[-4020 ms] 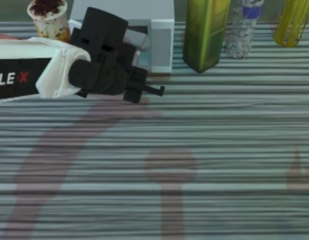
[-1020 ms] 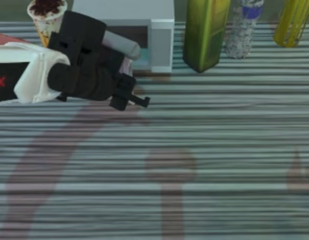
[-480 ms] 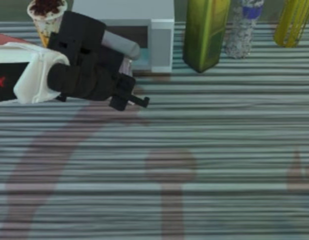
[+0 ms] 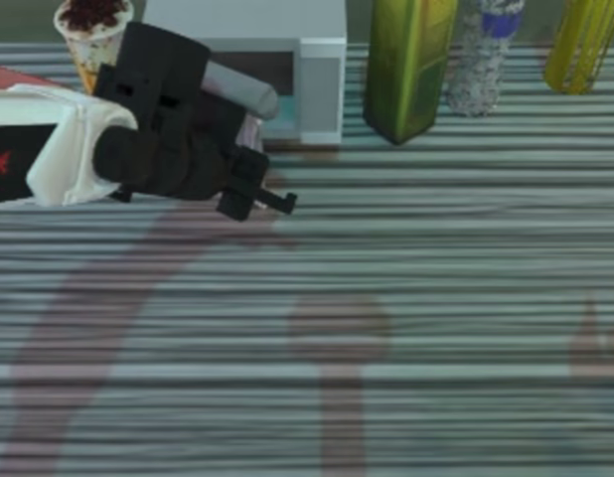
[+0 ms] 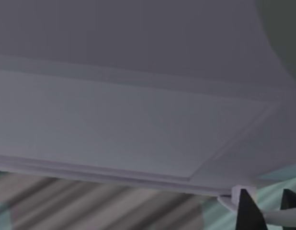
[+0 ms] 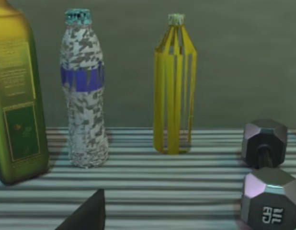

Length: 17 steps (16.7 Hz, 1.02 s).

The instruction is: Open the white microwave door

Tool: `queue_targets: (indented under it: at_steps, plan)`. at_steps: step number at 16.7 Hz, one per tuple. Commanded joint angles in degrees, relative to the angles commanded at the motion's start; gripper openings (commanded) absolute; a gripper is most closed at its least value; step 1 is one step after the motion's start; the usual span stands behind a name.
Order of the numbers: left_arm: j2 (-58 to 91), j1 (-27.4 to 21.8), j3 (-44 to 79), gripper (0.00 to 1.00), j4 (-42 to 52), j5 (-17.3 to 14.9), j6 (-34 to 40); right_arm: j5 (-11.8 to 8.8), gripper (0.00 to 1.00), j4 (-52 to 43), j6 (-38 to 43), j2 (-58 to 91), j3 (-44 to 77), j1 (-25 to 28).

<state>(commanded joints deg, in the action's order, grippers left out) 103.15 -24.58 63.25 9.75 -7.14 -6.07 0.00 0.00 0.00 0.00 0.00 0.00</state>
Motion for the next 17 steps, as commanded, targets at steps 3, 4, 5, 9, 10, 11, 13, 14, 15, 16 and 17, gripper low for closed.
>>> queue_targets:
  at_steps: [3,4,5,9,10,11,13,14,15,16,17]
  plan:
    - [0.0,0.0,0.0,0.00,0.0,0.0,0.0,0.0,1.00,0.0,0.0,0.0,0.0,0.0]
    - [0.0,-0.4,0.1,0.00,0.0,-0.5,0.3,0.0,1.00,0.0,0.0,0.0,0.0,0.0]
    - [0.0,-0.4,0.0,0.00,0.1,-0.5,0.2,0.0,1.00,0.0,0.0,0.0,0.0,0.0]
    - [-0.7,0.8,-0.8,0.00,0.3,-2.1,-2.1,0.0,1.00,0.0,0.0,0.0,0.0,0.0]
    - [-1.0,1.1,-0.9,0.00,0.3,-2.6,-2.8,0.0,1.00,0.0,0.0,0.0,0.0,0.0]
    - [-1.2,1.4,-1.2,0.00,0.3,-3.0,-3.5,0.0,1.00,0.0,0.0,0.0,0.0,0.0]
    - [-1.5,2.0,-1.6,0.00,0.5,-3.9,-4.7,0.0,1.00,0.0,0.0,0.0,0.0,0.0]
    - [-1.5,2.1,-1.7,0.00,0.6,-4.0,-4.9,0.0,1.00,0.0,0.0,0.0,0.0,0.0]
    - [-1.5,2.1,-1.7,0.00,0.6,-4.0,-4.9,0.0,1.00,0.0,0.0,0.0,0.0,0.0]
    - [-1.5,2.1,-1.7,0.00,0.6,-4.0,-4.9,0.0,1.00,0.0,0.0,0.0,0.0,0.0]
    - [-1.5,2.1,-1.7,0.00,0.6,-4.0,-4.9,0.0,1.00,0.0,0.0,0.0,0.0,0.0]
